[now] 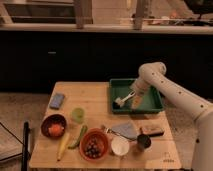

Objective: Place brush in table surface

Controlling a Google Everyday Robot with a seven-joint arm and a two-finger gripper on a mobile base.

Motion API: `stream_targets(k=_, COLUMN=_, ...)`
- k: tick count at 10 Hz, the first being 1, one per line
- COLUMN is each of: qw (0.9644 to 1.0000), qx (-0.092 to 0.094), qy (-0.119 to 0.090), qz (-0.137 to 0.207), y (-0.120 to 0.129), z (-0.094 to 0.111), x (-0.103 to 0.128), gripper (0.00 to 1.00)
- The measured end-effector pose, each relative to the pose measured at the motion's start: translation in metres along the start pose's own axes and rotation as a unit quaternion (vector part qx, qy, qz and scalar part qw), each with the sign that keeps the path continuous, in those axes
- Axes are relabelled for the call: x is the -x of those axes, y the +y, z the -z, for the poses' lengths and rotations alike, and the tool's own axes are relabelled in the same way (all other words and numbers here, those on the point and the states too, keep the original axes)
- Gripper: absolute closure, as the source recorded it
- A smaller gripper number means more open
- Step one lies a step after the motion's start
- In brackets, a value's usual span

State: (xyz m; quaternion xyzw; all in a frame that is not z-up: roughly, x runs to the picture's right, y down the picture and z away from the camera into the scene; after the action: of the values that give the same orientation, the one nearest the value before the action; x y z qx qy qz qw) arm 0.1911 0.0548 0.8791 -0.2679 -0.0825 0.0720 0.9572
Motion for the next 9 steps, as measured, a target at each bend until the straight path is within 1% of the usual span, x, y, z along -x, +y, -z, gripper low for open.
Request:
stream_targets(k=2, qw=0.9999, qx=-0.005, qy=-0.002, qz=0.016, y=-0.016, z=-0.006, x=0.009, gripper=0.2)
stream_targets(k=5, qw=0.9995, qx=-0.008, qy=0.0, qz=0.029, y=-0.033, z=-0.023, x=0.011, gripper=0.2)
stream_targets(k=8, qw=0.9997, qx=-0.009, qy=0.005, qz=0.024, y=-0.035, z=-0.045, x=0.003, gripper=0.2)
stream_targets(k=9, qw=0.9998, qx=-0.008, qy=0.006, qz=0.016, y=-0.033, z=-0.056, x=-0.002, gripper=0.2)
